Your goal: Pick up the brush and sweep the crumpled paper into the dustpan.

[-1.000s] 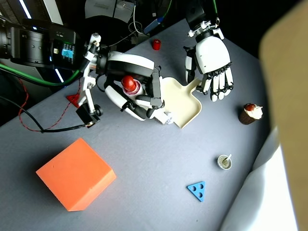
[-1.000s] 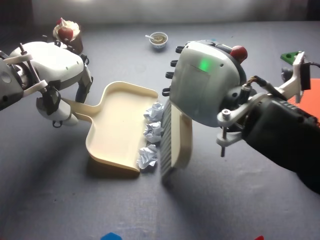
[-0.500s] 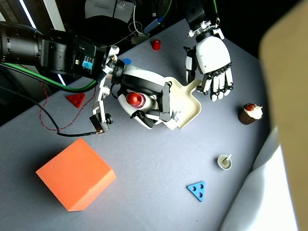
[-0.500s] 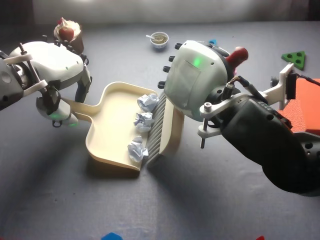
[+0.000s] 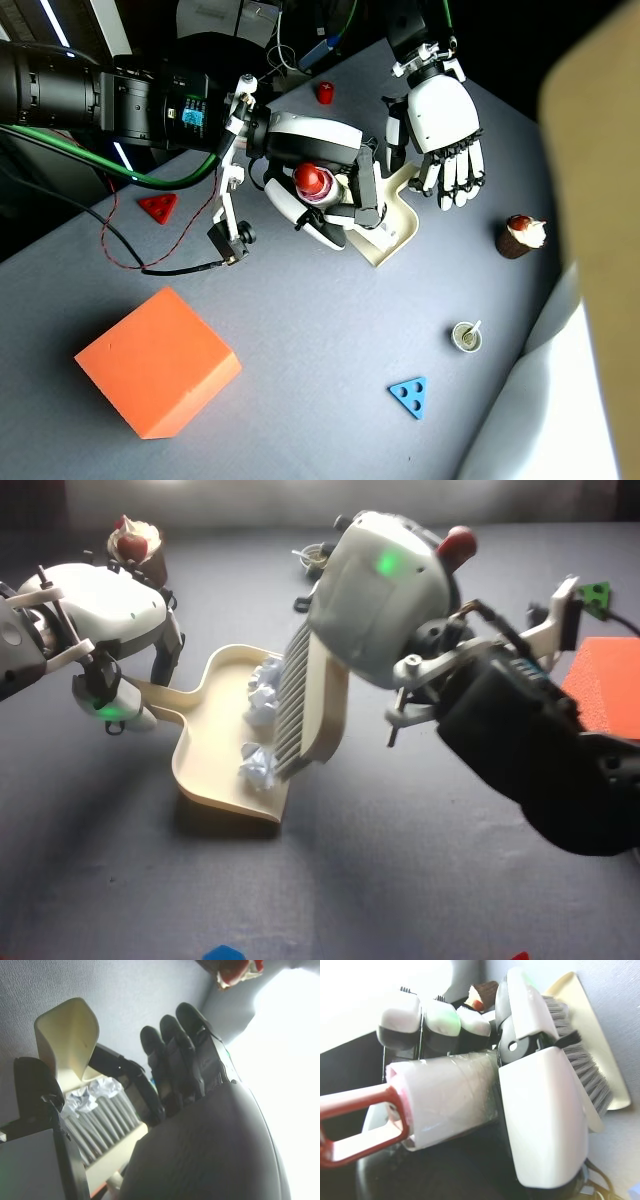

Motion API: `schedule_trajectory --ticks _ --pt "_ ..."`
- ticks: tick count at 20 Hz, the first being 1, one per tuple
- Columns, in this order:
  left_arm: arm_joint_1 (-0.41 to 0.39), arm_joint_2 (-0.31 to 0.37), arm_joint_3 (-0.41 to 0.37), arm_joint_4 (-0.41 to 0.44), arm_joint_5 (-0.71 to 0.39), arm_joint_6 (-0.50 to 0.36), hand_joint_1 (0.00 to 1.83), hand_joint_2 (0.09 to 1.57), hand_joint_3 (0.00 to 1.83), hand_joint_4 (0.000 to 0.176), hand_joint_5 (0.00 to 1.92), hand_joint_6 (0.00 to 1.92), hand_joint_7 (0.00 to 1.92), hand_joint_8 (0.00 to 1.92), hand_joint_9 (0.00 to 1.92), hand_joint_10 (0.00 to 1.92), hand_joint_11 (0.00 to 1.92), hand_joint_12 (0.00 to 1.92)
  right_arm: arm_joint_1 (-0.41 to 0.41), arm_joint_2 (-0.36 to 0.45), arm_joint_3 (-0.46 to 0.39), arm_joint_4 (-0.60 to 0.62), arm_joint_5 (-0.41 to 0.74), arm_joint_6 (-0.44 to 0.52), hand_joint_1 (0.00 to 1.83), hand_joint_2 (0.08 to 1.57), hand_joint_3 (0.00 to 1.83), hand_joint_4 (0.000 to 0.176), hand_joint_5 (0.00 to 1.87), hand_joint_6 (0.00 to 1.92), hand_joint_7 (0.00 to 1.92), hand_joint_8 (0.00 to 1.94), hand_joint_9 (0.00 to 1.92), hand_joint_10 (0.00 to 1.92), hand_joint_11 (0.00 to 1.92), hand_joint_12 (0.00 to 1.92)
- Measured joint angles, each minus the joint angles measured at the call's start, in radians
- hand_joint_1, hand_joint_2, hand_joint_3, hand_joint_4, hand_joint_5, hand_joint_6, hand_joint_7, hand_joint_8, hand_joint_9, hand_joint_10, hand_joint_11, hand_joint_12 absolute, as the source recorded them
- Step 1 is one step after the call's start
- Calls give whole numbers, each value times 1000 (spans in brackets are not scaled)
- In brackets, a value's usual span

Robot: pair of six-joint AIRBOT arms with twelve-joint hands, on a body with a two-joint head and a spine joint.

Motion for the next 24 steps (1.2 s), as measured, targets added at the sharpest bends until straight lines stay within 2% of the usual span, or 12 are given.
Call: schedule_trajectory --ticks 1,2,4,9,10,11,15,16,17,19,21,24 --pt "0 0 0 -1 0 0 1098 1089 0 6 1044 875 533 3 450 6 196 592 3 21 -9 -14 -7 -4 1238 1174 2 0 815 1761 1100 1941 1218 1921 1244 1921" --pt "0 0 0 -2 0 0 1100 1089 0 2 1043 876 544 7 451 5 192 589 11 53 -26 -13 -38 -35 1237 1173 1 0 831 1889 1110 1941 1228 1921 1258 1921" --pt "0 0 0 -3 0 0 1088 1090 0 31 1040 881 559 2 452 1 180 589 30 102 -54 -16 -105 -66 1228 1177 0 0 823 1835 1110 1941 1224 1921 1249 1921" --pt "0 0 0 -3 -1 0 1096 1082 0 24 1060 848 556 1 458 2 200 612 54 106 -42 23 -215 -138 1233 1174 0 0 845 1885 1122 1941 1235 1921 1267 1921" --pt "0 0 0 -3 -2 0 1079 1105 6 25 1003 940 529 3 432 3 171 604 54 106 -41 23 -235 -140 1223 1177 1 0 847 1914 1114 1941 1232 1921 1271 1921" --pt "0 0 0 -3 -2 0 1099 1099 0 0 1023 910 558 9 446 7 176 604 54 105 -38 24 -262 -140 1226 1165 0 0 854 1699 1126 1941 1241 1921 1266 1921" --pt "0 0 0 -3 -4 0 1093 1096 2 8 1025 905 560 4 454 2 174 612 45 61 5 21 -287 -141 1230 1160 0 0 856 1789 1115 1941 1233 1921 1270 1921" --pt "0 0 0 -4 -4 0 1079 1099 1 39 1020 913 558 2 455 2 172 617 40 42 20 28 -278 -142 1243 1155 0 0 860 1774 1122 1941 1234 1921 1272 1921" --pt "0 0 0 -6 -5 0 1084 1096 0 31 1026 904 553 1 460 2 181 624 39 19 36 38 -274 -141 1248 1158 0 0 853 1764 1126 1941 1239 1921 1272 1921" --pt "0 0 0 -7 -7 0 1081 1098 1 37 1021 913 553 1 449 0 168 619 39 -16 58 37 -252 -141 1249 1156 0 0 848 1758 1126 1941 1238 1921 1259 1921" --pt "0 0 0 -11 -8 0 1098 1095 0 0 1029 899 550 1 438 1 174 618 39 -58 84 37 -213 -140 1254 1148 0 0 856 1803 1129 1941 1243 1921 1280 1921" --pt "2 0 -3 -16 -18 0 1109 1085 0 0 1053 858 552 0 452 1 187 630 42 -109 120 35 -157 -99 1245 1157 0 0 843 1667 1116 1941 1228 1921 1258 1921"
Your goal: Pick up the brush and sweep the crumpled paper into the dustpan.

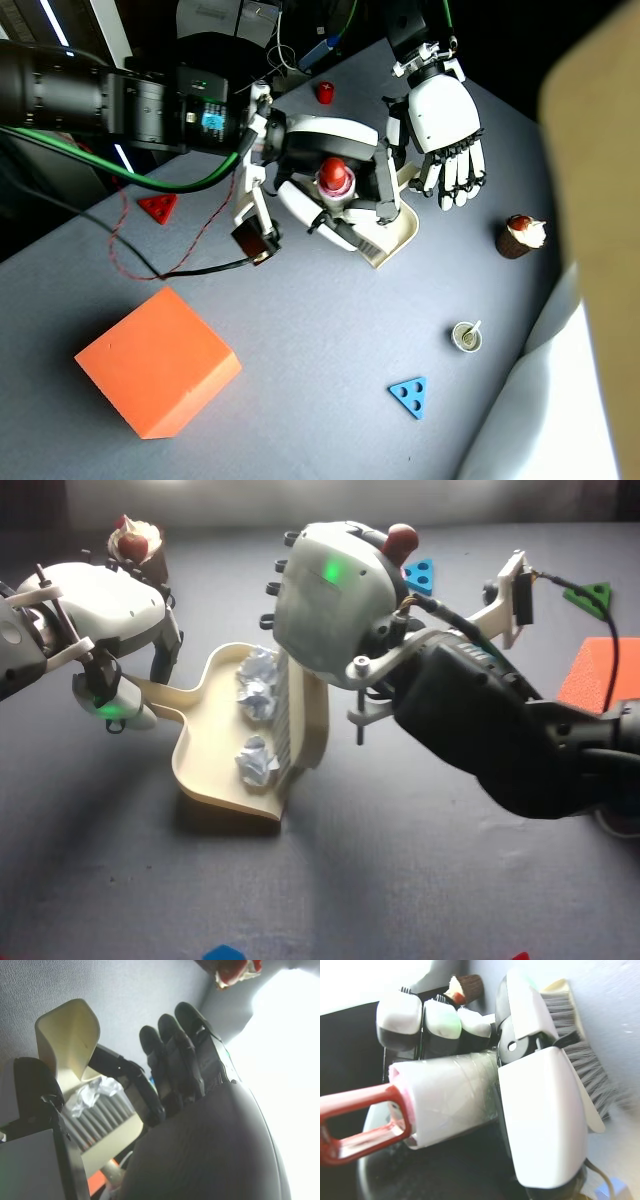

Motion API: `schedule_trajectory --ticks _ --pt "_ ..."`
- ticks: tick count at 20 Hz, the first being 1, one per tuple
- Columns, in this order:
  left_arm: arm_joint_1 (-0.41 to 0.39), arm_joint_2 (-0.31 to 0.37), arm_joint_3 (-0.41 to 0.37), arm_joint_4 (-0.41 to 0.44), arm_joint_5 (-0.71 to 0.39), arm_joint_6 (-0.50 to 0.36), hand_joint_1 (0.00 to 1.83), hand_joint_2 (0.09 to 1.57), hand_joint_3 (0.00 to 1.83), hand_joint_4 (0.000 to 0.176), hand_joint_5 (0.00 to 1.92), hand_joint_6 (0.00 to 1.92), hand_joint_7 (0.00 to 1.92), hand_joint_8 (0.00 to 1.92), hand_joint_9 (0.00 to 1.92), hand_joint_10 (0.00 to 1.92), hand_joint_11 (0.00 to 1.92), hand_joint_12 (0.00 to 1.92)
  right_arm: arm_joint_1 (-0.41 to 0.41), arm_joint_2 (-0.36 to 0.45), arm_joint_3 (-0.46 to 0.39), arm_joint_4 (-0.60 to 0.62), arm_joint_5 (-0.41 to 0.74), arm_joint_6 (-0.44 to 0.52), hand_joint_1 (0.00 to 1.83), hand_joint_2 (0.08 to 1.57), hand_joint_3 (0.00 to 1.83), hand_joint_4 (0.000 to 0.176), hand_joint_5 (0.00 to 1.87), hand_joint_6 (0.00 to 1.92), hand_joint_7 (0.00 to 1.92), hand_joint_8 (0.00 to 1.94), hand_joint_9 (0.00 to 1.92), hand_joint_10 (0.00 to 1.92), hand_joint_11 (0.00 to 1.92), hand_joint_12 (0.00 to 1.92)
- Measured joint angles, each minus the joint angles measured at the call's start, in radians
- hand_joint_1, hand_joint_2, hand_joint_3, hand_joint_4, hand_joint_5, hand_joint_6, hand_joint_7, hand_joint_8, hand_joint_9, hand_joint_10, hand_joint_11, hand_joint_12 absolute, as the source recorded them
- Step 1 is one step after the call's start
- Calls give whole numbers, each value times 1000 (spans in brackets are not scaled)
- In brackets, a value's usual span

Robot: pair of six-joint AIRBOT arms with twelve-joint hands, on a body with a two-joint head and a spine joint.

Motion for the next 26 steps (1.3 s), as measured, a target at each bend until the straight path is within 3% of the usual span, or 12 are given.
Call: schedule_trajectory --ticks 4,5,6,8,9,10,13,14,17,18,21,26 --pt "1 0 0 -9 -3 0 1085 1100 1 20 1017 919 514 3 420 2 152 631 1 -18 5 -115 34 140 1236 1159 1 0 859 1556 1121 1941 1230 1921 1249 1921" --pt "1 0 0 -10 -4 0 1074 1106 2 37 1003 942 520 3 428 3 156 633 1 -18 0 -130 49 149 1235 1164 1 0 837 1796 1115 1941 1224 1921 1257 1921" --pt "4 0 0 -11 -6 0 1100 1095 0 0 1030 897 530 3 435 3 160 642 1 -18 -7 -137 62 152 1242 1166 0 0 826 1864 1123 1941 1236 1921 1269 1921" --pt "7 0 -3 -16 -5 0 1100 1089 0 1 1044 875 541 4 449 5 176 646 1 2 -28 -139 67 154 1246 1160 0 0 823 1830 1113 1941 1235 1921 1277 1921" --pt "8 0 -4 -16 -5 0 1098 1089 0 5 1044 873 542 3 446 3 172 642 -1 23 -43 -145 65 154 1241 1167 1 0 819 1903 1113 1941 1234 1921 1276 1921" --pt "8 0 -4 -16 -5 0 1089 1094 1 21 1031 896 548 1 436 0 143 638 -1 53 -63 -157 52 154 1224 1165 0 0 838 1652 1120 1941 1237 1921 1266 1921" --pt "8 0 -4 -16 -7 0 1080 1094 0 43 1030 898 563 5 449 4 154 646 -2 124 -101 -208 25 153 1228 1164 0 0 842 1807 1131 1941 1239 1921 1264 1921" --pt "8 0 -4 -16 -8 0 1100 1088 0 1 1044 875 556 0 457 4 163 653 -2 136 -106 -206 23 154 1228 1161 0 0 853 1708 1128 1941 1238 1921 1273 1921" --pt "8 0 -4 -18 -8 0 1085 1099 0 21 1019 915 553 4 450 5 141 667 -2 142 -112 -203 6 153 1228 1147 0 0 869 1722 1119 1941 1228 1921 1276 1921" --pt "8 0 -4 -19 -8 0 1093 1101 0 0 1016 921 551 1 437 2 130 672 -2 146 -118 -207 -4 149 1216 1162 3 0 854 1841 1121 1941 1232 1921 1271 1921" --pt "8 0 -4 -27 -11 0 1098 1096 1 0 1026 904 557 0 451 1 146 670 -2 164 -129 -214 -83 111 1221 1165 2 0 839 1913 1107 1941 1223 1921 1268 1921" --pt "15 0 -7 -40 -20 0 1095 1094 0 6 1031 895 553 4 461 2 167 659 -11 126 -94 -188 -80 105 1203 1182 2 0 852 1563 1124 1941 1232 1921 1253 1921"
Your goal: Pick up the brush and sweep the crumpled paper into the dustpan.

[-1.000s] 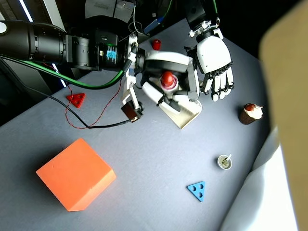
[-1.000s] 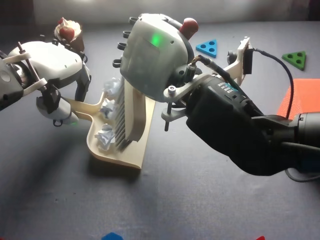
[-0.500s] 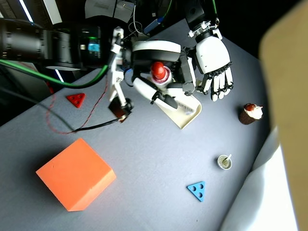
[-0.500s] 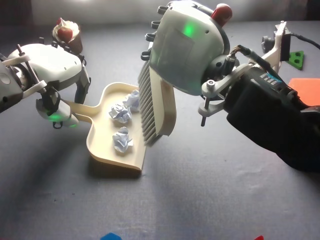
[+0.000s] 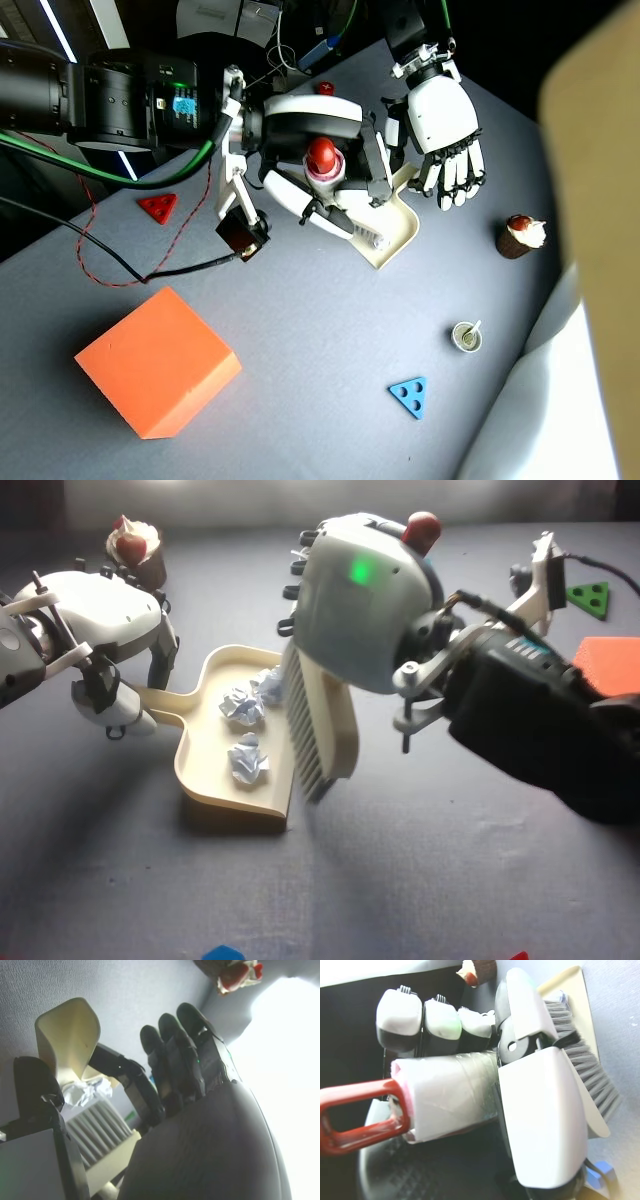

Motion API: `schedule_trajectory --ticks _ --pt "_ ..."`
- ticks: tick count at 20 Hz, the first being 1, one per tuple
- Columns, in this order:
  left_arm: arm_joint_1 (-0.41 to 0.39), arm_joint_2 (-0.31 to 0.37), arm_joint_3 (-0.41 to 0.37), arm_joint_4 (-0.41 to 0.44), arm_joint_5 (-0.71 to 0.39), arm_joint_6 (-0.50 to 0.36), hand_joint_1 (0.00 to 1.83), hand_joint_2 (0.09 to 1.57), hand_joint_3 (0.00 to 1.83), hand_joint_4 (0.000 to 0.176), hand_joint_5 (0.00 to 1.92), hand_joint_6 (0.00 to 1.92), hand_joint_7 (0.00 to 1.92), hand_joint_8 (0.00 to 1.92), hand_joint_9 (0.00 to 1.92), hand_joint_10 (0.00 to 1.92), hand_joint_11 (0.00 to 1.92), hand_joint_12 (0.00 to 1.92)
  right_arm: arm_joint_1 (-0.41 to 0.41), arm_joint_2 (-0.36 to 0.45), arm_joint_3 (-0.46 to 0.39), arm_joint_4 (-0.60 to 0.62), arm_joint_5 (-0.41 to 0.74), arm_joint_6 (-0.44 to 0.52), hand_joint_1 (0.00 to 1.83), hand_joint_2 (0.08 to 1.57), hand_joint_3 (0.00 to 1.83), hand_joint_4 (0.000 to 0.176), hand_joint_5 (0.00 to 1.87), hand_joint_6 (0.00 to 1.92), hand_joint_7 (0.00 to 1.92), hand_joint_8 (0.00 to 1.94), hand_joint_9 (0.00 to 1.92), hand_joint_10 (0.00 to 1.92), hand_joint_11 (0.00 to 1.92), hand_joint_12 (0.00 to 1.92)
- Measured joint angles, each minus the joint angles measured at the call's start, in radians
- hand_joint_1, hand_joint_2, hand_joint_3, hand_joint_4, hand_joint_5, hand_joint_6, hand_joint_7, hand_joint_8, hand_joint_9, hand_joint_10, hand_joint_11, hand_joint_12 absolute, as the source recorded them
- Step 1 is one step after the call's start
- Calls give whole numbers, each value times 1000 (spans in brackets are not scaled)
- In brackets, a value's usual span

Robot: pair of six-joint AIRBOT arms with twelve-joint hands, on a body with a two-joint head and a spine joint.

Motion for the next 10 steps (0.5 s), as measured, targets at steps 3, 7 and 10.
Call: schedule_trajectory --ticks 3,7,10 --pt "0 0 0 -2 -4 0 1095 1090 0 14 1040 881 550 2 453 0 164 656 0 -34 15 0 27 37 1213 1171 0 0 858 1743 1119 1941 1228 1921 1260 1921" --pt "0 0 0 -3 -5 0 1102 1094 1 0 1030 897 528 0 444 0 148 670 0 -44 19 4 93 80 1239 1147 0 0 833 1585 1119 1941 1238 1921 1268 1921" --pt "0 0 -5 -4 -6 0 1095 1096 1 1 1027 901 539 2 443 2 133 664 0 -31 14 -3 113 82 1230 1153 0 0 862 1696 1122 1941 1235 1921 1274 1921"
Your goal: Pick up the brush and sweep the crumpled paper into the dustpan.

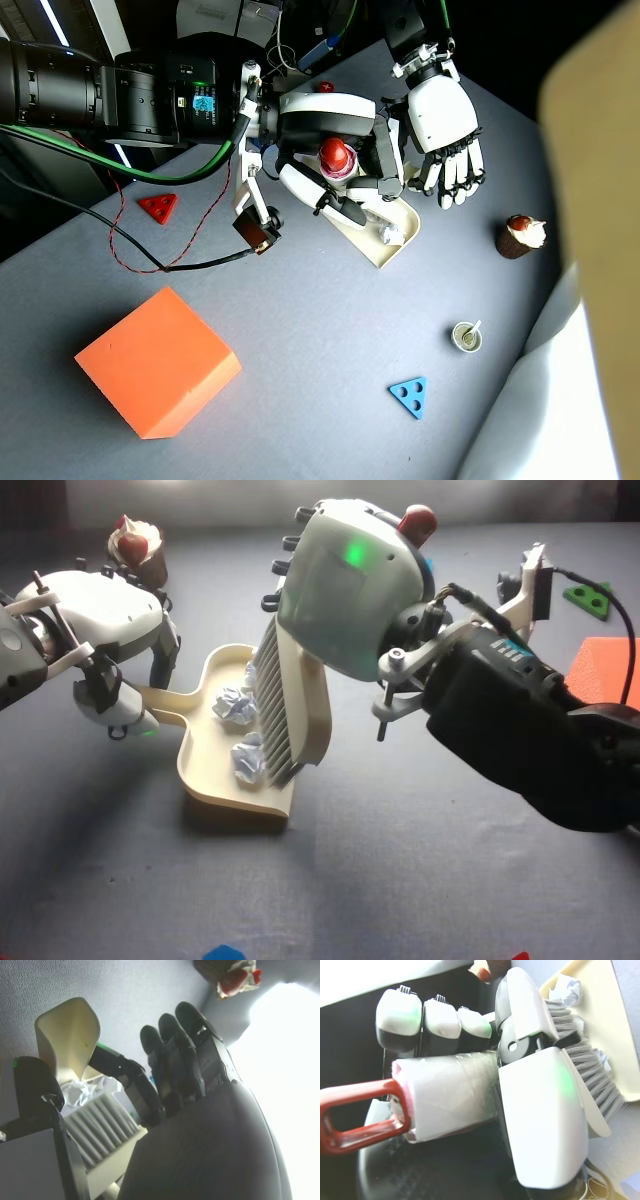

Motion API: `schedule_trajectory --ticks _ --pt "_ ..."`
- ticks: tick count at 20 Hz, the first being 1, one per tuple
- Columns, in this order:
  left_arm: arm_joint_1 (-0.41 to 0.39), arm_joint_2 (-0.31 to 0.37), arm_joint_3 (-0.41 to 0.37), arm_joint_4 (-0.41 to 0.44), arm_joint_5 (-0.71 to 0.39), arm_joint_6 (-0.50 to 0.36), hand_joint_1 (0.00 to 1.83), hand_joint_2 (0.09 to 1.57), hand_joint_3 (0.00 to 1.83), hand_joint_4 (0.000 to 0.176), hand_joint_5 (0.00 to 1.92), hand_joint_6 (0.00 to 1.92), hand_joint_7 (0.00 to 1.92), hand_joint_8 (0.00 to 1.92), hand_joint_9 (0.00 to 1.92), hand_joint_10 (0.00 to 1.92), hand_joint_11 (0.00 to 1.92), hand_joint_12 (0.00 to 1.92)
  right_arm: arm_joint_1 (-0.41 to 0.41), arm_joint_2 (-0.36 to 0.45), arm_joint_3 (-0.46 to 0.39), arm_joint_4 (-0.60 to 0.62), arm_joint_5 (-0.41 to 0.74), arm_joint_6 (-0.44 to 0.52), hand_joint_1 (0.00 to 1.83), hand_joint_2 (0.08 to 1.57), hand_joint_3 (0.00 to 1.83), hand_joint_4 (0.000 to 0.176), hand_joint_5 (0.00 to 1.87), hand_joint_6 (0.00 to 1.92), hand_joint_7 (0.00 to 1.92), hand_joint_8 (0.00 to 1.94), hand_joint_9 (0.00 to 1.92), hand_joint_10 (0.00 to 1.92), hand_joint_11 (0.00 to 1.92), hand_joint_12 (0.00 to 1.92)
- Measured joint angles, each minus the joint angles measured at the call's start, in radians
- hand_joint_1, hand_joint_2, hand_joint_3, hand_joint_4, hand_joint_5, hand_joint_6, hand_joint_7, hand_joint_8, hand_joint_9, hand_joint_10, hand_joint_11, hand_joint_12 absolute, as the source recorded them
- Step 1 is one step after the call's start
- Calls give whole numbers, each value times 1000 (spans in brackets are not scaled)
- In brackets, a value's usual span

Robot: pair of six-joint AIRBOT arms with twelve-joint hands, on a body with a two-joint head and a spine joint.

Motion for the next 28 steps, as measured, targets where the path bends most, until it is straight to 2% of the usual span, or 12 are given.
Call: schedule_trajectory --ticks 2,5,6,9,10,11,12,20,22,23,25,28 --pt "0 0 0 0 -1 0 1090 1093 0 21 1034 892 542 1 449 2 134 667 0 22 -14 -30 0 22 1230 1149 0 0 851 1715 1108 1941 1236 1921 1286 1921" --pt "0 0 0 -2 -1 0 1089 1094 0 23 1032 894 525 2 442 6 145 671 20 41 -28 -47 -1 30 1233 1148 0 0 904 1335 1136 1941 1247 1921 1276 1921" --pt "0 0 0 -3 -1 0 1088 1085 0 40 1051 863 543 4 449 5 174 665 30 43 -31 -53 -1 30 1211 1158 2 0 879 1747 1108 1941 1225 1921 1256 1921" --pt "0 1 0 -5 -1 0 1078 1097 2 42 1020 913 537 1 436 1 155 660 38 62 -33 -106 -27 3 1236 1166 0 0 857 1914 1103 1941 1225 1921 1263 1921" --pt "0 1 0 -6 -2 0 1096 1093 1 1 1031 895 562 2 462 3 159 658 38 77 -41 -106 -51 -31 1227 1167 0 0 836 1769 1107 1941 1225 1921 1269 1921" --pt "0 2 0 -7 -2 0 1090 1093 0 20 1032 894 558 0 455 1 150 647 37 85 -43 -101 -71 -47 1218 1169 1 0 834 1555 1092 1941 1216 1921 1256 1921" --pt "0 2 0 -7 -3 0 1095 1091 0 11 1037 886 563 1 456 1 160 638 31 87 -44 -90 -82 -64 1222 1165 0 0 827 1763 1096 1941 1216 1921 1268 1921" --pt "0 2 0 -11 -6 0 1114 1082 0 0 1060 847 569 2 466 1 158 647 -16 82 -44 -44 -94 -112 1232 1157 0 0 828 1706 1105 1941 1235 1921 1287 1921" --pt "0 5 0 -14 -7 0 1097 1080 0 23 1061 845 558 1 458 0 170 660 -18 66 -36 -34 -81 -78 1224 1171 1 0 819 1687 1111 1941 1233 1921 1258 1921" --pt "0 5 0 -14 -9 0 1110 1080 0 0 1063 842 554 1 466 3 174 664 -18 57 -35 -32 -75 -73 1226 1166 0 0 847 1814 1120 1941 1232 1921 1272 1921" --pt "0 5 0 -15 -8 0 1117 1073 0 0 1079 816 550 0 467 0 176 665 -18 39 -26 -38 -51 -41 1234 1161 0 0 842 1856 1122 1941 1239 1921 1279 1921" --pt "0 5 0 -14 -10 0 1112 1073 2 0 1075 821 554 2 452 1 151 654 -18 32 -16 -37 -24 -17 1212 1177 1 0 845 1554 1111 1941 1234 1921 1261 1921"
